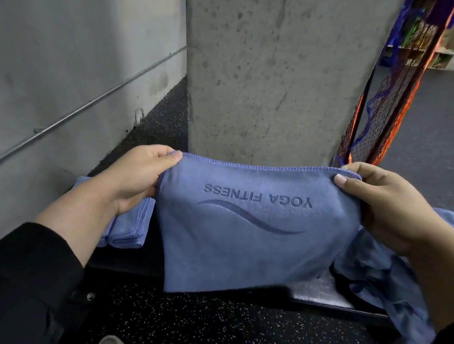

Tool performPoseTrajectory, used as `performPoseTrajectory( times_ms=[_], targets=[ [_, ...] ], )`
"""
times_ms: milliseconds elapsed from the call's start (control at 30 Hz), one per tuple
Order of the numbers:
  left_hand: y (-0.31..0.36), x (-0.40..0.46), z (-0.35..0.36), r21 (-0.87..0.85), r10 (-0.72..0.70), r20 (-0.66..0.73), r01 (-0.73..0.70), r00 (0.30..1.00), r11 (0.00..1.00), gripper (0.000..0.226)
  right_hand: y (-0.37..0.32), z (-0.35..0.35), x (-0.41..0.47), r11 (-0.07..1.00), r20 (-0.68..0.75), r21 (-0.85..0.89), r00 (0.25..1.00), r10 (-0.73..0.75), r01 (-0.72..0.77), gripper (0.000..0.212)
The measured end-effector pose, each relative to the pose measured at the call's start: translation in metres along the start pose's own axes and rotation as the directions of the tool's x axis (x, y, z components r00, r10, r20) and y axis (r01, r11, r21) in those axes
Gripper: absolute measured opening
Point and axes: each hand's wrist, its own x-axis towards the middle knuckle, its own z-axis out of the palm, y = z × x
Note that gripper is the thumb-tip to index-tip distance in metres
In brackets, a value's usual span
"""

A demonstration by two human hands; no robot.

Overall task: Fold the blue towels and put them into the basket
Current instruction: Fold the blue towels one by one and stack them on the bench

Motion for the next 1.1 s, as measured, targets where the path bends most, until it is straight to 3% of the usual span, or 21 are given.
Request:
performPoseTrajectory(
  times_ms=[167,233,333,467,500,533,600,700,767,833,933,1100],
  targets=[
    [-0.037,0.021,0.006,0.143,-0.104,-0.005,0.103,0.995,0.984,0.027,0.040,0.003,0.022,0.993,-0.077,-0.052,0.992,0.103,-0.107,0.009],
    [-0.057,0.037,0.009,0.265,-0.050,-0.087,0.072,0.995,0.961,0.031,0.062,0.006,0.039,0.986,-0.105,-0.097,0.986,0.129,-0.139,0.007],
    [-0.074,0.069,0.018,0.540,0.094,-0.157,0.006,0.983,0.841,0.027,0.088,0.008,0.078,0.953,-0.184,-0.263,0.977,0.103,-0.150,0.010],
    [-0.097,0.113,0.027,0.468,0.093,-0.308,0.066,0.947,0.881,0.019,0.123,0.008,0.132,0.878,-0.336,-0.450,0.942,0.003,-0.163,0.016],
    [-0.103,0.121,0.030,0.472,0.068,-0.335,0.105,0.940,0.875,0.025,0.131,0.010,0.141,0.818,-0.357,-0.542,0.934,-0.016,-0.193,0.021],
    [-0.108,0.125,0.034,0.530,0.059,-0.329,0.132,0.942,0.838,0.033,0.137,0.012,0.147,0.761,-0.365,-0.608,0.931,-0.016,-0.226,0.039],
    [-0.120,0.126,0.047,0.680,0.098,-0.240,0.096,0.966,0.727,0.039,0.141,0.023,0.149,0.687,-0.345,-0.689,0.938,-0.032,-0.230,0.064],
    [-0.141,0.111,0.072,0.782,0.137,0.050,-0.124,0.989,0.611,0.041,0.148,0.051,0.133,0.592,-0.188,-0.801,0.977,-0.105,-0.091,0.049],
    [-0.155,0.095,0.086,0.809,0.121,0.242,-0.269,0.963,0.523,0.046,0.164,0.072,0.114,0.558,-0.063,-0.829,0.997,-0.052,-0.024,0.044],
    [-0.169,0.083,0.094,0.835,0.081,0.370,-0.369,0.925,0.409,0.054,0.187,0.091,0.094,0.457,0.023,-0.889,0.998,0.057,-0.006,0.049],
    [-0.186,0.073,0.099,0.875,-0.039,0.419,-0.392,0.907,0.284,0.062,0.215,0.108,0.068,0.305,0.012,-0.950,0.973,0.229,-0.060,0.068],
    [-0.192,0.083,0.099,0.895,-0.050,0.389,-0.364,0.920,0.259,0.063,0.230,0.106,0.071,0.251,0.036,-0.968,0.987,0.160,-0.006,0.090]
  ],
)
